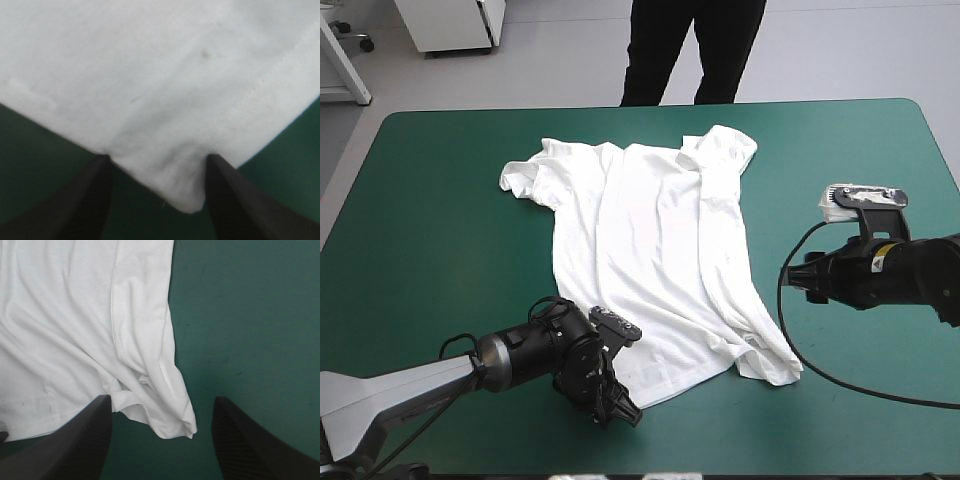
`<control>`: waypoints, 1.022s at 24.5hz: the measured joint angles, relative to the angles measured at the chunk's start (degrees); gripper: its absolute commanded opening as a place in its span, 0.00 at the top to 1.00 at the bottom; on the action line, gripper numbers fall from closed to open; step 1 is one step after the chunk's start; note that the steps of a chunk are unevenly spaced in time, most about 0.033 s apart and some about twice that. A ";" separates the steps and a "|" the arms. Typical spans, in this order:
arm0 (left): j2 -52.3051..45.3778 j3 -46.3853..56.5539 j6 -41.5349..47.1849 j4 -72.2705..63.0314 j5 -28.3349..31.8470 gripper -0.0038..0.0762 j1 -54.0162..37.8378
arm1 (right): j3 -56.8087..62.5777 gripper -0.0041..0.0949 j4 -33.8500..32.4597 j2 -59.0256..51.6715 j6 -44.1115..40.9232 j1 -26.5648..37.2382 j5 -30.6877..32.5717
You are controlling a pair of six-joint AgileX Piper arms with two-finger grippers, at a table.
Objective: Fold the cloth
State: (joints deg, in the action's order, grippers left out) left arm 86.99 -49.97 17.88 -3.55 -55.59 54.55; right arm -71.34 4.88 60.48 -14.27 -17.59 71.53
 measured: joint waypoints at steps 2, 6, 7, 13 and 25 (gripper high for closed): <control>0.00 0.12 0.22 0.38 0.14 0.74 0.00 | 0.00 0.40 0.00 0.00 0.00 0.00 0.00; 0.86 -0.14 0.27 0.07 0.58 0.96 0.00 | 0.00 0.40 0.06 0.00 0.00 0.00 0.00; 1.17 -0.29 0.22 -0.21 0.65 0.96 0.00 | 0.00 0.40 0.06 0.00 0.00 0.00 0.00; 1.97 -0.90 -0.15 -1.05 0.15 0.96 0.00 | 0.00 0.40 0.06 0.05 0.00 0.00 0.00; 1.97 -0.90 -1.04 -1.05 0.12 0.96 0.00 | 14.02 0.39 -2.94 5.53 3.93 -4.53 -1.29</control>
State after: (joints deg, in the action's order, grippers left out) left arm 88.96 -50.87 16.83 -4.59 -55.47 54.55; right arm -57.32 1.94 66.01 -10.34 -22.13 70.24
